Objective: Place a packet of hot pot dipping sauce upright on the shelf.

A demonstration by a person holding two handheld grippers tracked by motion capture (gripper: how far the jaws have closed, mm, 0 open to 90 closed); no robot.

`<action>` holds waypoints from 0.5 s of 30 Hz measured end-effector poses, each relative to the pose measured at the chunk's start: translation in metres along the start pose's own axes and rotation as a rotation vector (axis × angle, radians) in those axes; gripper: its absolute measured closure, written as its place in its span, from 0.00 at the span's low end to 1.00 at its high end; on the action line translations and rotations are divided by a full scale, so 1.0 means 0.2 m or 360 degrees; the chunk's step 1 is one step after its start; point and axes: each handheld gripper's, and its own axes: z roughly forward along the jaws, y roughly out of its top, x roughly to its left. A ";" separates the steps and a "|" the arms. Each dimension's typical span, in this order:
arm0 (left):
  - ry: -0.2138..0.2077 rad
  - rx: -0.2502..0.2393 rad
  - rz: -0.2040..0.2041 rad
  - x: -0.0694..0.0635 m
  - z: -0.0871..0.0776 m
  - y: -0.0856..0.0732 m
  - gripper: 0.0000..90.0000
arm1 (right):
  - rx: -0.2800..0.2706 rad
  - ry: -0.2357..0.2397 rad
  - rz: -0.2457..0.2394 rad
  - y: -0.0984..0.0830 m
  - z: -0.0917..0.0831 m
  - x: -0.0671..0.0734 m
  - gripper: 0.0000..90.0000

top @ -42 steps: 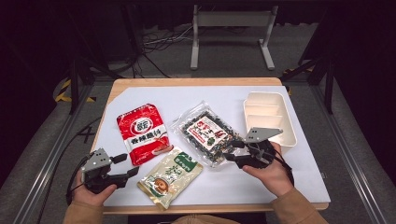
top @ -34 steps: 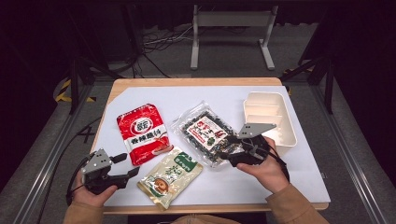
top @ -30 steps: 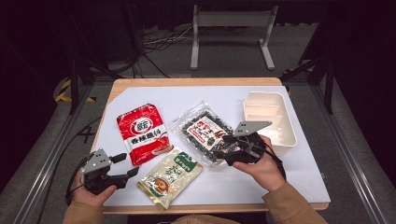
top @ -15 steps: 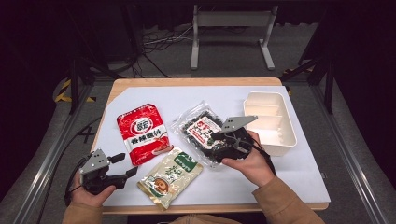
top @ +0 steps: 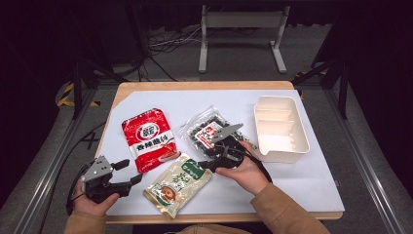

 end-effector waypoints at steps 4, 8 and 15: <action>0.0000 0.0002 0.0000 0.00 0.00 0.00 0.35 | 0.0064 0.0050 0.0058 -0.02 0.05 -0.01 0.53; -0.0002 0.0002 0.0002 0.00 0.00 0.00 0.34 | 0.0129 0.0070 0.0096 -0.04 0.09 -0.02 0.53; -0.0004 0.0004 0.0003 0.00 0.01 0.00 0.34 | 0.0219 0.0029 0.0104 -0.08 0.15 -0.01 0.52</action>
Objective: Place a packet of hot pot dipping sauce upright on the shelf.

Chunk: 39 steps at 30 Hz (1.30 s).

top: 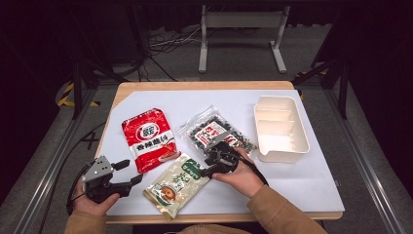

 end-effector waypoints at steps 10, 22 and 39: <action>-0.0006 0.0022 0.0017 -0.01 0.01 0.00 0.34 | 0.0065 -0.0005 0.0021 -0.03 0.05 -0.01 0.49; -0.0002 0.0021 0.0019 -0.01 0.01 0.00 0.34 | 0.0099 0.0034 0.0065 -0.04 0.08 0.00 0.48; 0.0007 0.0033 0.0031 -0.02 0.02 0.00 0.34 | -0.0077 0.0216 0.0174 -0.03 0.01 0.01 0.61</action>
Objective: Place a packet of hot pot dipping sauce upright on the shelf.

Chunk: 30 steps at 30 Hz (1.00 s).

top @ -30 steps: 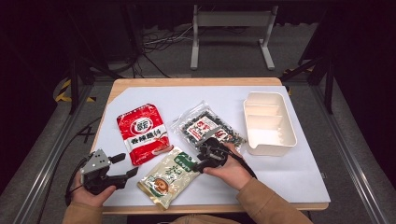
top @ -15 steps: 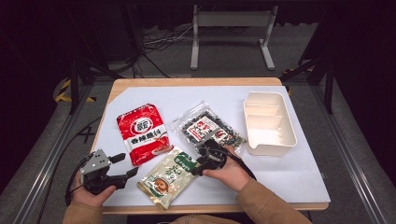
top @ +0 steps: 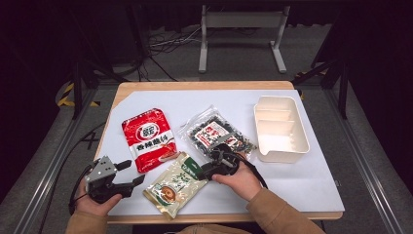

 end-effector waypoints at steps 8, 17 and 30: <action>-0.0001 0.0000 -0.0004 0.00 0.00 0.00 0.34 | 0.0061 -0.0003 -0.0035 -0.01 0.06 0.03 0.61; -0.0005 0.0001 -0.0003 0.00 0.00 0.00 0.33 | 0.0121 -0.0074 -0.0089 -0.01 0.12 0.02 0.72; 0.0000 0.0002 -0.0004 0.00 0.01 0.00 0.33 | 0.0170 -0.0184 -0.0214 -0.01 0.15 0.02 0.99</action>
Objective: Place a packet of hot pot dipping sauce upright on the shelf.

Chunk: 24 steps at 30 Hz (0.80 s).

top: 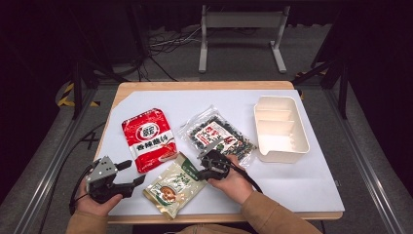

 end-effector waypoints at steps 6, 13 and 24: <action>0.0003 -0.0003 0.0003 0.00 0.00 0.00 0.33 | -0.0015 0.0012 -0.0009 0.00 -0.01 0.00 1.00; 0.0001 -0.0009 -0.0001 0.01 0.00 0.00 0.33 | -0.0038 0.0058 0.0030 0.01 -0.04 -0.01 1.00; 0.0012 -0.0010 -0.0002 0.01 0.00 0.00 0.33 | -0.0116 0.0184 0.0007 0.06 -0.17 0.02 1.00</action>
